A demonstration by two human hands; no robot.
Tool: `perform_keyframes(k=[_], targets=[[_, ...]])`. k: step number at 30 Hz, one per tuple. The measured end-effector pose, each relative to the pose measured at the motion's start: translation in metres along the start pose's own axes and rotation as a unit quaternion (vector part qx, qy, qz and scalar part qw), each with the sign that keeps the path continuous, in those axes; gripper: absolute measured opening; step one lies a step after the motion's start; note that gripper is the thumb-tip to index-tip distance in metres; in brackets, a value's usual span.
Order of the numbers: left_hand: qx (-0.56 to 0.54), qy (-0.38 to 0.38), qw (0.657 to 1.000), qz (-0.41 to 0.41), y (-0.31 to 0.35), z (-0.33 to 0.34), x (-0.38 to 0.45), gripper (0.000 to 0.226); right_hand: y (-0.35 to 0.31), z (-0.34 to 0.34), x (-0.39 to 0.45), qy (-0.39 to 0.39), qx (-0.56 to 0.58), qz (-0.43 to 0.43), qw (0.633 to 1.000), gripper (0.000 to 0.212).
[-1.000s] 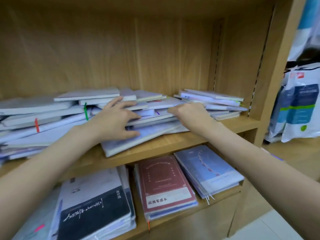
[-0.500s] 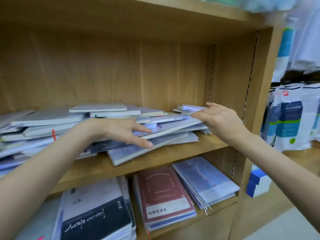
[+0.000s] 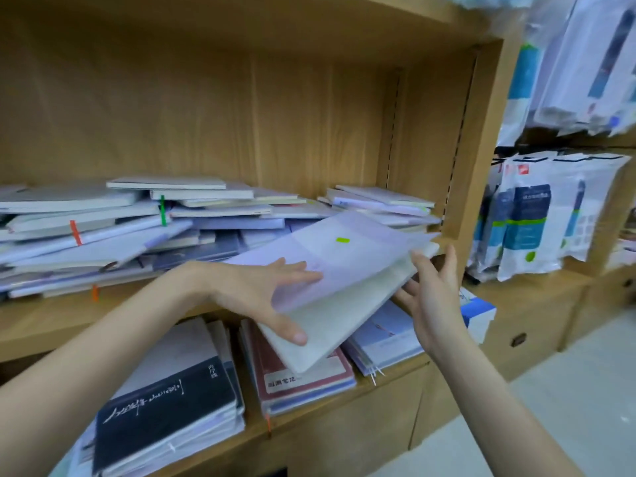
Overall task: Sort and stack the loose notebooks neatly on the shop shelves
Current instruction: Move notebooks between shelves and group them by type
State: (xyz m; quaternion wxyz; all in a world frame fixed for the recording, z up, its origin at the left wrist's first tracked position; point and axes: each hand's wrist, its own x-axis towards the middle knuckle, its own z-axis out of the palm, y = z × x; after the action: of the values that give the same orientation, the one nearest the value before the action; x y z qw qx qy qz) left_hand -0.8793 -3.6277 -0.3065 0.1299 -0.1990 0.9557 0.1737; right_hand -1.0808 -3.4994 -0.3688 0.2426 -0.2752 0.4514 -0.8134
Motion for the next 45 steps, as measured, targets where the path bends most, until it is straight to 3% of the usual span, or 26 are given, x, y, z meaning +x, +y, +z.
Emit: perform_keyframes(k=[2, 5, 9, 13, 16, 19, 22, 26, 30, 33, 36, 38, 41, 43, 45], targets=[[-0.020, -0.019, 1.000, 0.015, 0.003, 0.011, -0.003, 0.112, -0.001, -0.001, 0.001, -0.019, -0.024, 0.012, 0.999, 0.065], [-0.092, 0.006, 0.995, 0.026, 0.004, 0.021, -0.004, 0.102, 0.001, -0.010, 0.001, -0.048, 0.055, 0.061, 0.996, 0.041], [0.026, 0.191, 0.981, -0.031, -0.002, 0.036, 0.020, 0.095, 0.020, -0.023, -0.004, -0.022, 0.060, 0.093, 0.994, 0.042], [0.082, 0.310, 0.946, -0.050, 0.012, 0.069, 0.034, 0.059, 0.034, -0.064, -0.006, -0.005, 0.118, 0.143, 0.983, 0.036], [0.079, 0.296, 0.949, -0.081, 0.034, 0.117, 0.043, 0.061, 0.043, -0.104, -0.012, 0.035, 0.109, 0.178, 0.977, 0.027], [-0.154, 0.215, 0.963, -0.048, 0.037, 0.152, 0.072, 0.062, 0.048, -0.130, -0.016, 0.042, 0.081, 0.219, 0.971, 0.021], [-0.410, 0.175, 0.895, -0.006, 0.020, 0.167, 0.098, 0.048, 0.056, -0.146, -0.008, 0.070, 0.046, 0.246, 0.966, 0.023], [-0.531, 0.157, 0.828, -0.085, 0.002, 0.197, 0.118, 0.047, 0.095, -0.150, -0.005, 0.116, -0.067, 0.282, 0.950, 0.030], [-0.502, 0.263, 0.802, -0.186, -0.022, 0.200, 0.121, 0.045, 0.123, -0.116, -0.007, -0.022, -0.141, 0.303, 0.942, 0.049], [-0.525, 0.348, 0.748, -0.208, -0.046, 0.183, 0.116, 0.041, 0.129, -0.085, 0.006, -0.131, -0.179, 0.325, 0.919, 0.062], [-0.520, 0.424, 0.701, -0.241, -0.070, 0.170, 0.120, 0.047, 0.150, -0.055, 0.024, -0.177, -0.230, 0.284, 0.914, 0.060], [-0.453, 0.423, 0.739, -0.265, -0.086, 0.170, 0.128, 0.056, 0.172, -0.040, 0.040, -0.188, -0.369, 0.202, 0.888, 0.060], [-0.343, 0.290, 0.845, -0.292, -0.099, 0.183, 0.135, 0.066, 0.209, -0.035, 0.061, -0.199, -0.575, 0.134, 0.782, 0.054], [-0.291, 0.202, 0.894, -0.275, -0.099, 0.190, 0.130, 0.064, 0.225, -0.038, 0.064, -0.195, -0.621, 0.137, 0.747, 0.048], [-0.214, 0.209, 0.925, -0.234, -0.101, 0.192, 0.122, 0.057, 0.227, -0.039, 0.060, -0.188, -0.641, 0.119, 0.735, 0.044]])
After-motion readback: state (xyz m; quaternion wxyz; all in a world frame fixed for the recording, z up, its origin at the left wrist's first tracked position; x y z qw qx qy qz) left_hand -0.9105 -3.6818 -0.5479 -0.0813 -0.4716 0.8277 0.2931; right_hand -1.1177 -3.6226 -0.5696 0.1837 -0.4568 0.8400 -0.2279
